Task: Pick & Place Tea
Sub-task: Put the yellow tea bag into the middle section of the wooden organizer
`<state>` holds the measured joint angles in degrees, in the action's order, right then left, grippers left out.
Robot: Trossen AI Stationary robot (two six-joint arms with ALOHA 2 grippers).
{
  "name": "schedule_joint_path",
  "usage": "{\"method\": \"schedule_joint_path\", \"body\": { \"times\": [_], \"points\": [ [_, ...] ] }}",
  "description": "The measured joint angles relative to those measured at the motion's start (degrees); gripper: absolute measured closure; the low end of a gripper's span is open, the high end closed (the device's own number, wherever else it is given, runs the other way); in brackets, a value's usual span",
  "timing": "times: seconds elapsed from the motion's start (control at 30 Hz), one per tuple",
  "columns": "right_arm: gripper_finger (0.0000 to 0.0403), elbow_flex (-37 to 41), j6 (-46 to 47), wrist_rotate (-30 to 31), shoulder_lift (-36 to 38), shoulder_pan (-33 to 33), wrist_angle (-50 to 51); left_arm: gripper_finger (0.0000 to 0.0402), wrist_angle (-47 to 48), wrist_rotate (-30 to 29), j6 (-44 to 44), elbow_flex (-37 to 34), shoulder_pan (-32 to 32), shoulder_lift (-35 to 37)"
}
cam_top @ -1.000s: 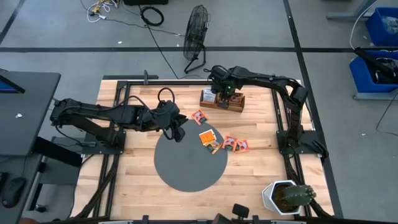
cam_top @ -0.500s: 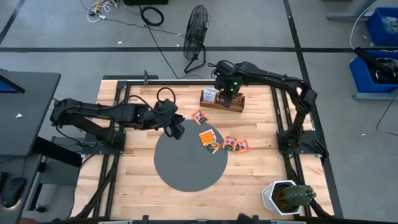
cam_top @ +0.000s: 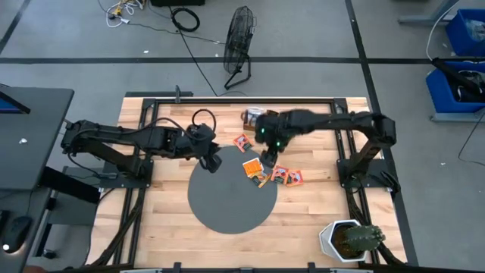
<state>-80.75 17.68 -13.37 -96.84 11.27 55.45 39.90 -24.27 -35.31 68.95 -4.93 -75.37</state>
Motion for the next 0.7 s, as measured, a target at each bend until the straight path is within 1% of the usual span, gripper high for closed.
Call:
{"method": "schedule_joint_path", "body": {
  "times": [0.2,0.33,0.53,0.7],
  "points": [
    [0.0197,9.6,8.3,0.2,0.0,-2.3,-7.3,0.0334,4.0,0.3,0.0,0.0,-1.1,0.0],
    [0.0197,14.8,12.3,-1.6,0.0,-3.7,-14.6,0.0334,4.2,1.1,0.0,0.0,-2.0,0.0],
    [0.0197,19.3,15.2,0.2,0.0,-4.8,-20.9,0.0334,4.2,1.1,-0.2,0.0,-3.2,0.0],
    [0.0197,20.1,15.8,1.5,-0.8,-4.9,-24.0,0.0334,4.2,1.1,-1.5,0.0,-3.4,0.0]
  ]
}}
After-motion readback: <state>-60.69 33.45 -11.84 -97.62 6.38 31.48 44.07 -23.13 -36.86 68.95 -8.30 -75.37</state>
